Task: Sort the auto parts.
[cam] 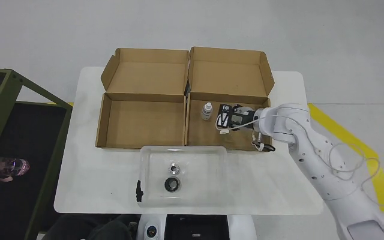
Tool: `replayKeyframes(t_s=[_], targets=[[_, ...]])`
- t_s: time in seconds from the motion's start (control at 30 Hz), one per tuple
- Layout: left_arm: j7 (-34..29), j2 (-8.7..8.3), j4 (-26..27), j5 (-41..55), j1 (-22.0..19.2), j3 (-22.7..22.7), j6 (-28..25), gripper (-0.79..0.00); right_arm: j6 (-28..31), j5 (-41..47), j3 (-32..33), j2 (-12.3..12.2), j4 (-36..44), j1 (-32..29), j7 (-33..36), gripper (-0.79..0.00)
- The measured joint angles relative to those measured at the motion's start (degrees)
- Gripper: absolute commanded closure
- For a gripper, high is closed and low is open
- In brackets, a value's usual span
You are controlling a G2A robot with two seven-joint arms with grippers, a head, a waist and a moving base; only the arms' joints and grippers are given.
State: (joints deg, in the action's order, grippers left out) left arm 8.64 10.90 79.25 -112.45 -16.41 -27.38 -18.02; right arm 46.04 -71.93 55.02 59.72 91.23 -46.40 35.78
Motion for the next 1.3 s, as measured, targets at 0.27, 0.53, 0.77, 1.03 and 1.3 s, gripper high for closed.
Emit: replayKeyframes(t_s=[0.27,0.53,0.77,1.03,1.3], targets=[[0.0,0.00,0.0,0.0,0.0,0.0,0.0,-0.785,-0.8,1.0,-4.4,1.7,-8.0,4.2,0.2,-0.052],[0.0,0.00,0.0,0.0,0.0,0.0,0.0,-0.785,-4.1,-1.3,-7.0,2.9,-11.7,5.9,-0.1,-0.160],[0.0,0.00,0.0,0.0,0.0,0.0,0.0,-0.785,-4.8,-1.6,-7.5,3.4,-12.6,6.4,-1.4,-0.342],[0.0,0.00,0.0,0.0,0.0,0.0,0.0,-0.785,-4.3,-1.6,-3.5,2.3,-7.9,4.2,-2.7,-0.376],[0.0,0.00,0.0,0.0,0.0,0.0,0.0,-0.785,-4.7,-0.8,3.8,0.1,2.6,-3.6,-4.7,-0.388]])
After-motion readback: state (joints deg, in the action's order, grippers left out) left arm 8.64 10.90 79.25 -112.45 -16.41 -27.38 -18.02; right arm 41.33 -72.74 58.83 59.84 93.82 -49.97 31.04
